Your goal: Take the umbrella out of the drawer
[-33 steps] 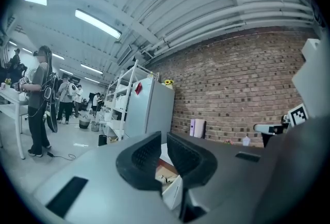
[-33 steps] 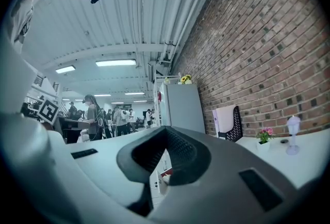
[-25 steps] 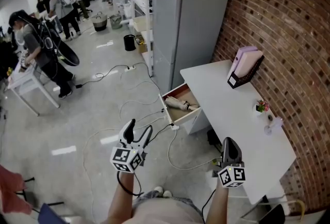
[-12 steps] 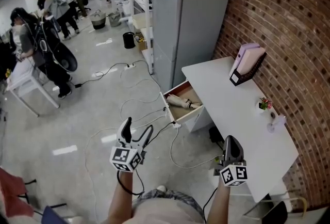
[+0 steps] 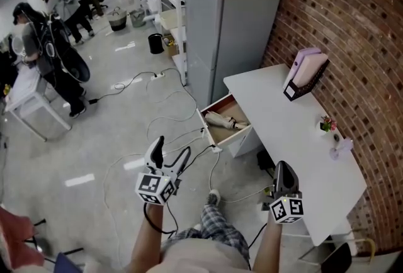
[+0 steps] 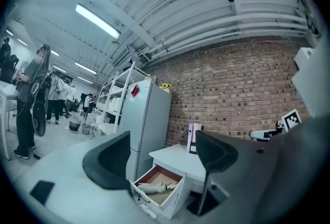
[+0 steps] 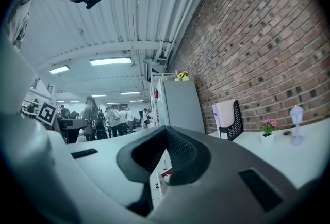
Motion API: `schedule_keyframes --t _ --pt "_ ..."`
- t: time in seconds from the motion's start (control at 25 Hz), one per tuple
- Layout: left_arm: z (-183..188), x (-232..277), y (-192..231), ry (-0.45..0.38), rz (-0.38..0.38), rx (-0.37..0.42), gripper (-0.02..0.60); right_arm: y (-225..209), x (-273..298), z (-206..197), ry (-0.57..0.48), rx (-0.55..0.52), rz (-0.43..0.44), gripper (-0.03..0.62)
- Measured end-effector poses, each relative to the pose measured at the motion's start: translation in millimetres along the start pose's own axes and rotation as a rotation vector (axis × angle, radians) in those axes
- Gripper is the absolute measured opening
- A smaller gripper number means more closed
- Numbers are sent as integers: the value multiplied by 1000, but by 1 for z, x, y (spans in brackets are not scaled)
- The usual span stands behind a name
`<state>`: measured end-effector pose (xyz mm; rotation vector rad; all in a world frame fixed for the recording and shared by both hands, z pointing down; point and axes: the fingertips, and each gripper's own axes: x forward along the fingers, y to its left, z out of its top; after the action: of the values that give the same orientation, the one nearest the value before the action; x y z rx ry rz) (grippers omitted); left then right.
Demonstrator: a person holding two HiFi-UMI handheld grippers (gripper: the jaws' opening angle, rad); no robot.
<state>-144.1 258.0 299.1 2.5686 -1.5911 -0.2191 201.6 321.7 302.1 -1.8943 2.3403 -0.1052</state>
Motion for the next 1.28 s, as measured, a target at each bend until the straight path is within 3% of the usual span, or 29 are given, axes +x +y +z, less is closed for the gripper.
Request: schedule_keyframes --t 0.36,0.68,0.92,1.28 --pt "-7 68 23 -1 -15 -8 379 -14 74 -11 6 1 13 18" --pt "-22 151 65 37 -10 -19 379 -24 174 -28 24 16 33 18" --pt "-25 233 105 63 2 5 379 -38 262 -36 49 21 35 18" --pt "-32 359 131 96 -45 -2 379 -74 375 -41 61 37 17 18"
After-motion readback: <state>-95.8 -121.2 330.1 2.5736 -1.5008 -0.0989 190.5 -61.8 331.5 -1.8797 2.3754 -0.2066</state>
